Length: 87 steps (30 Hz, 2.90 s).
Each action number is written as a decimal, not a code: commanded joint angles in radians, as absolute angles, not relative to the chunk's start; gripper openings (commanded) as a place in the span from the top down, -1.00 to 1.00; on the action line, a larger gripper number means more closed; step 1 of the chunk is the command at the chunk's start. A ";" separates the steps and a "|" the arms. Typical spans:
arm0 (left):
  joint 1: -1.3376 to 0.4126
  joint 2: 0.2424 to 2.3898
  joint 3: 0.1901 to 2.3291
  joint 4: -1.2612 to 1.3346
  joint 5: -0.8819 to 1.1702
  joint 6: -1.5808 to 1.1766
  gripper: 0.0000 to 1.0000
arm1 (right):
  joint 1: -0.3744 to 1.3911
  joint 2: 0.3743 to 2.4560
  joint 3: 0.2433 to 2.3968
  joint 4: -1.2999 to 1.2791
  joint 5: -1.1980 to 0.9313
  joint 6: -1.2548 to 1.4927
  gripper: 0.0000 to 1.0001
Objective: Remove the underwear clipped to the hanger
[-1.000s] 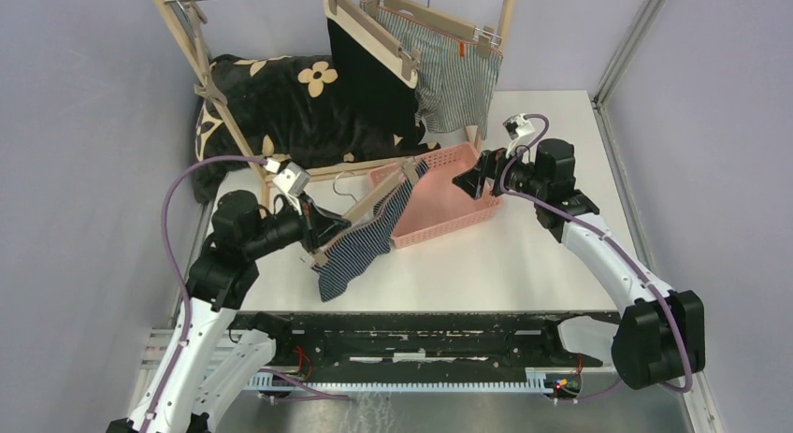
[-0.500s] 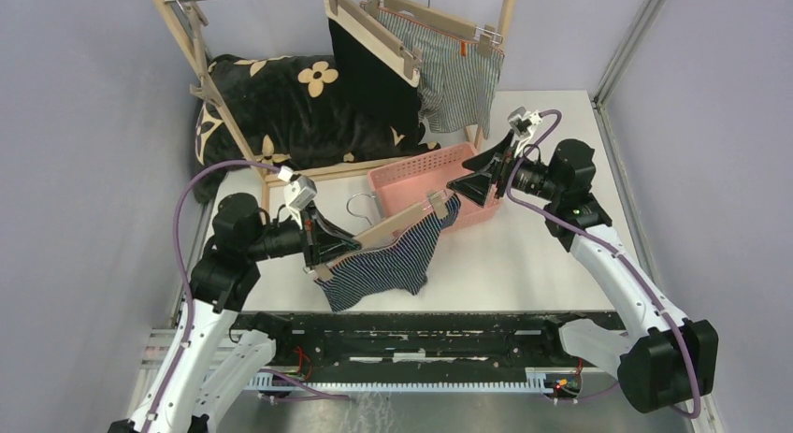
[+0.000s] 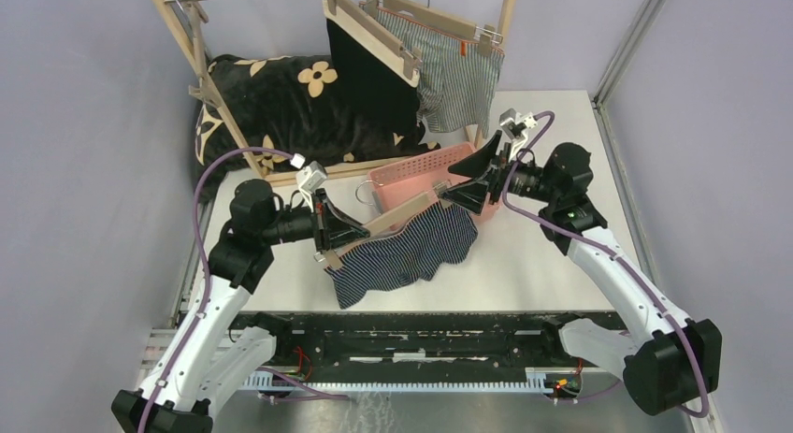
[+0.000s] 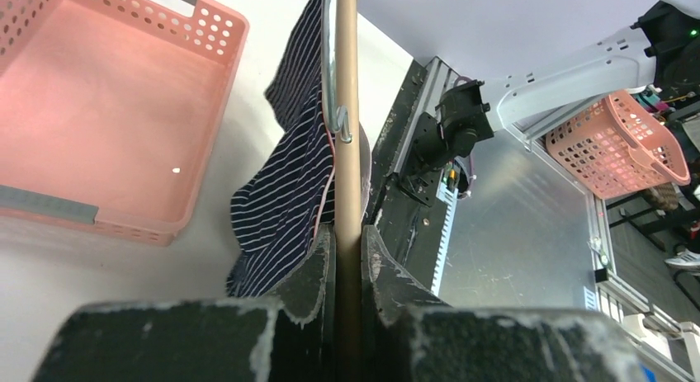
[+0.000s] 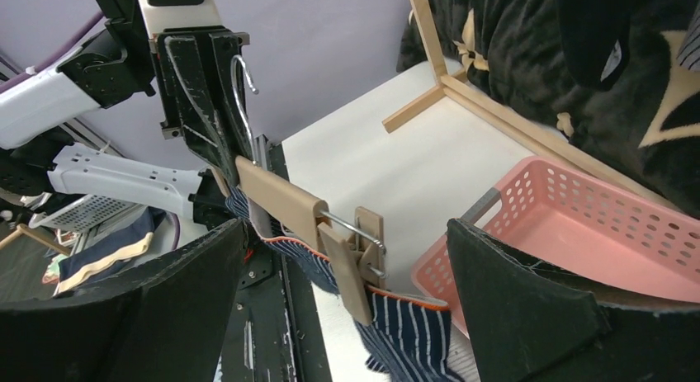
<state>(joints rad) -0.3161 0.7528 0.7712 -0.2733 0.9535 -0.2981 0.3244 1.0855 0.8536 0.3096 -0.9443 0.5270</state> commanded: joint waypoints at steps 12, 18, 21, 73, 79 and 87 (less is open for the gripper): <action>-0.314 0.717 0.751 -0.128 1.015 -0.366 0.95 | 0.328 1.080 0.889 0.396 -0.955 0.541 -0.99; -0.315 0.721 0.738 -0.106 1.008 -0.368 0.94 | 0.361 1.121 0.901 0.444 -0.973 0.576 -0.78; -0.314 0.735 0.734 -0.087 1.001 -0.373 0.95 | 0.379 1.135 0.906 0.441 -0.978 0.577 -0.71; -0.568 0.921 0.646 0.683 0.769 -0.727 0.95 | 0.536 1.136 0.801 0.848 -0.732 0.701 -0.59; -0.595 0.933 0.632 0.722 0.695 -0.718 0.95 | 0.538 1.118 0.810 0.834 -0.732 0.687 -0.34; -0.606 0.881 0.556 0.827 0.583 -0.743 0.94 | 0.537 1.091 0.808 0.786 -0.703 0.652 -0.46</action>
